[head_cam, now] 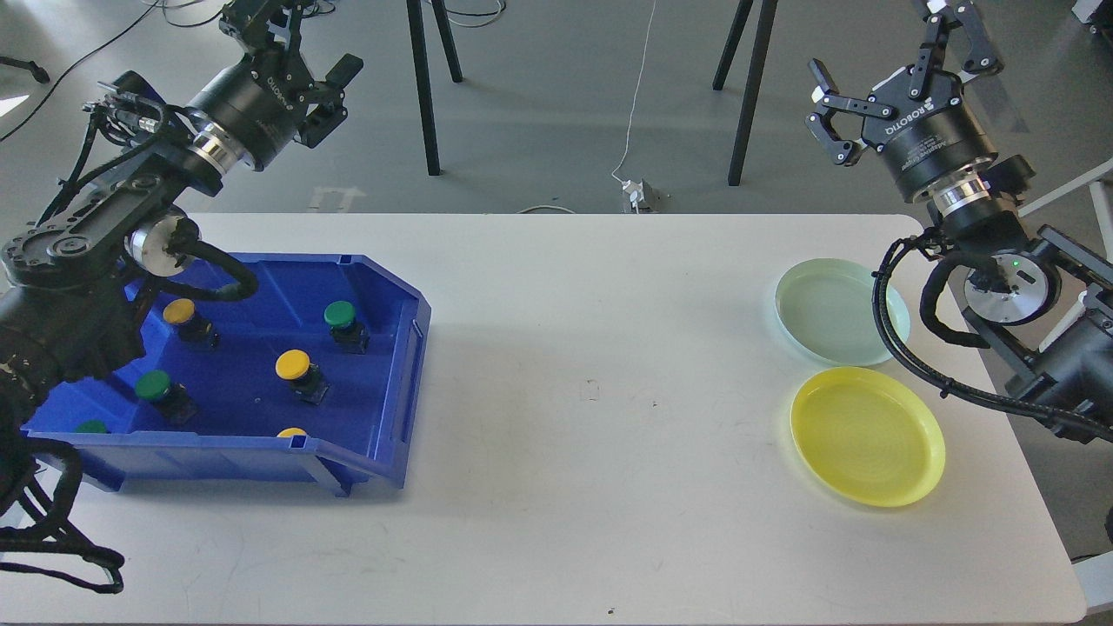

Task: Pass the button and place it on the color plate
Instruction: 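Move the left gripper over the blue bin toward a button module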

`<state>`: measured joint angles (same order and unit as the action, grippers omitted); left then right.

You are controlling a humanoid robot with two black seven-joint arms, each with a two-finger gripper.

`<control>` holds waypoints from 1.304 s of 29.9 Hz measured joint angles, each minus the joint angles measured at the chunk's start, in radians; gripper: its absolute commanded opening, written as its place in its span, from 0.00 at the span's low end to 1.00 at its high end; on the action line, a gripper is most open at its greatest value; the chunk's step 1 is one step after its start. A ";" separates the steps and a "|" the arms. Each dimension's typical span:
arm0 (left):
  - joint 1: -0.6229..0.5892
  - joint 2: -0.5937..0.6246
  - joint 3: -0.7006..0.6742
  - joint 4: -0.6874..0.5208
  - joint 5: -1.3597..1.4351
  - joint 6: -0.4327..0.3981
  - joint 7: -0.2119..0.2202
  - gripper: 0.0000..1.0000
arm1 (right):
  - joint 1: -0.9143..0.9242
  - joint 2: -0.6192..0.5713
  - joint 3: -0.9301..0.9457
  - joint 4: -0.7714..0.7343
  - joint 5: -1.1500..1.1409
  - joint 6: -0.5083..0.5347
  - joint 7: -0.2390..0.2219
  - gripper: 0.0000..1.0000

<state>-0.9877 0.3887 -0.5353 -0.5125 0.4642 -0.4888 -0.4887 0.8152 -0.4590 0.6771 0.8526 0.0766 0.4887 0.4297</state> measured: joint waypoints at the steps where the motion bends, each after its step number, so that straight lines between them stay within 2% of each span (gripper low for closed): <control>1: 0.000 -0.001 -0.001 0.001 -0.003 0.000 0.000 1.00 | -0.002 0.000 0.000 -0.001 0.000 0.000 0.000 0.99; 10: -0.018 -0.001 -0.030 0.010 -0.031 0.000 0.000 1.00 | -0.012 -0.004 0.001 -0.003 0.000 0.000 0.000 0.99; 13: -0.011 -0.034 -0.060 0.007 -0.073 0.001 0.000 1.00 | -0.013 -0.006 0.002 -0.003 0.000 0.000 0.000 0.99; 16: 0.000 -0.050 -0.099 -0.079 -0.097 0.000 0.000 1.00 | -0.013 -0.006 0.003 -0.003 0.000 0.000 0.000 0.99; 20: 0.055 -0.038 -0.245 -0.212 -0.123 0.000 0.000 1.00 | -0.025 -0.016 0.003 -0.002 0.000 0.000 0.000 0.99; 23: 0.079 -0.023 -0.314 -0.265 -0.127 0.000 0.000 1.00 | -0.034 -0.024 0.004 -0.001 0.000 0.000 0.000 0.99; 26: 0.087 0.036 -0.306 -0.303 -0.121 0.000 0.000 1.00 | -0.039 -0.028 0.005 -0.002 0.000 0.000 0.000 0.99; 31: 0.071 0.227 -0.210 -0.500 -0.044 0.000 0.000 1.00 | -0.042 -0.024 0.013 -0.005 0.000 0.000 0.000 0.99; 35: 0.024 0.356 -0.154 -0.640 0.124 0.000 0.000 1.00 | -0.044 -0.017 0.016 -0.009 -0.001 0.000 0.000 0.99; 39: -0.066 0.475 -0.013 -0.763 0.373 0.000 0.000 1.00 | -0.054 -0.016 0.019 -0.011 -0.001 0.000 0.000 0.99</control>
<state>-1.0535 0.8637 -0.5484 -1.2758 0.8371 -0.4891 -0.4887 0.7610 -0.4747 0.6957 0.8420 0.0753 0.4887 0.4295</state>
